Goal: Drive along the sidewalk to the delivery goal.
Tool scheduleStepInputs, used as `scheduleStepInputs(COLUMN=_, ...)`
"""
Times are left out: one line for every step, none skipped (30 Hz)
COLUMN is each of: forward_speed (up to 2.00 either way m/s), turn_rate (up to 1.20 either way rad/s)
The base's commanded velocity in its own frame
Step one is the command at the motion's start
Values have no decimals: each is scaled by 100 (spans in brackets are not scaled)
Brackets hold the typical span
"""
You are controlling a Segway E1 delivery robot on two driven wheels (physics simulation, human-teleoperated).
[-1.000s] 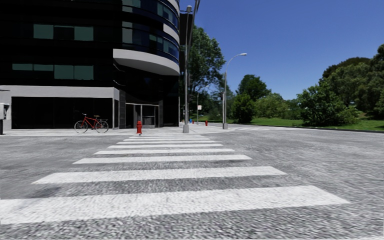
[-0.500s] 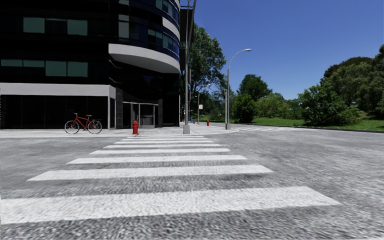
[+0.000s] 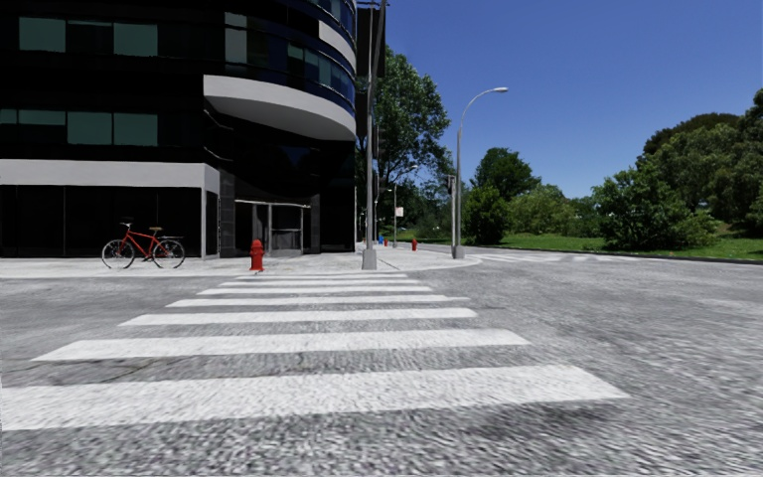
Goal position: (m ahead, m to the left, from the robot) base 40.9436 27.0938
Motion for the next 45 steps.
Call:
scheduleStepInputs(forward_speed=200, turn_rate=0)
scheduleStepInputs(forward_speed=200, turn_rate=0)
scheduleStepInputs(forward_speed=200, turn_rate=0)
scheduleStepInputs(forward_speed=200, turn_rate=0)
scheduleStepInputs(forward_speed=200, turn_rate=0)
scheduleStepInputs(forward_speed=200, turn_rate=0)
scheduleStepInputs(forward_speed=200, turn_rate=0)
scheduleStepInputs(forward_speed=200, turn_rate=0)
scheduleStepInputs(forward_speed=200, turn_rate=0)
scheduleStepInputs(forward_speed=200, turn_rate=0)
scheduleStepInputs(forward_speed=200, turn_rate=0)
scheduleStepInputs(forward_speed=200, turn_rate=0)
scheduleStepInputs(forward_speed=200, turn_rate=0)
scheduleStepInputs(forward_speed=200, turn_rate=0)
scheduleStepInputs(forward_speed=200, turn_rate=0)
scheduleStepInputs(forward_speed=200, turn_rate=0)
scheduleStepInputs(forward_speed=200, turn_rate=0)
scheduleStepInputs(forward_speed=200, turn_rate=0)
scheduleStepInputs(forward_speed=200, turn_rate=0)
scheduleStepInputs(forward_speed=200, turn_rate=0)
scheduleStepInputs(forward_speed=200, turn_rate=0)
scheduleStepInputs(forward_speed=200, turn_rate=0)
scheduleStepInputs(forward_speed=200, turn_rate=0)
scheduleStepInputs(forward_speed=200, turn_rate=0)
scheduleStepInputs(forward_speed=200, turn_rate=0)
scheduleStepInputs(forward_speed=200, turn_rate=0)
scheduleStepInputs(forward_speed=200, turn_rate=0)
scheduleStepInputs(forward_speed=200, turn_rate=0)
scheduleStepInputs(forward_speed=200, turn_rate=0)
scheduleStepInputs(forward_speed=200, turn_rate=0)
scheduleStepInputs(forward_speed=200, turn_rate=0)
scheduleStepInputs(forward_speed=200, turn_rate=0)
scheduleStepInputs(forward_speed=200, turn_rate=0)
scheduleStepInputs(forward_speed=200, turn_rate=0)
scheduleStepInputs(forward_speed=200, turn_rate=0)
scheduleStepInputs(forward_speed=200, turn_rate=0)
scheduleStepInputs(forward_speed=200, turn_rate=0)
scheduleStepInputs(forward_speed=200, turn_rate=0)
scheduleStepInputs(forward_speed=200, turn_rate=0)
scheduleStepInputs(forward_speed=200, turn_rate=0)
scheduleStepInputs(forward_speed=200, turn_rate=0)
scheduleStepInputs(forward_speed=200, turn_rate=0)
scheduleStepInputs(forward_speed=200, turn_rate=0)
scheduleStepInputs(forward_speed=200, turn_rate=0)
scheduleStepInputs(forward_speed=200, turn_rate=6)
